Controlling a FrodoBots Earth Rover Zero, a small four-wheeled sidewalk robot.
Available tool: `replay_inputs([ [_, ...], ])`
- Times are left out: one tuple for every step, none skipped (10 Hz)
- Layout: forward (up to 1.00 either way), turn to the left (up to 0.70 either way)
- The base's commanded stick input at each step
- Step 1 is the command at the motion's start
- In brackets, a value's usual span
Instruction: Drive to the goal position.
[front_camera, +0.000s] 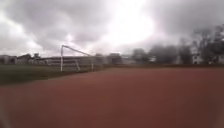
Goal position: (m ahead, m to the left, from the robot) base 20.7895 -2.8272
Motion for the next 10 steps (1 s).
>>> replay_inputs([
  [0.7, 0.0],
  [0.7, 0.0],
  [0.7, 0.0],
  [0.7, 0.0],
  [0.7, 0.0],
  [0.7, 0.0],
  [0.7, 0.0],
  [0.7, 0.0],
  [0.7, 0.0],
  [0.7, 0.0],
])
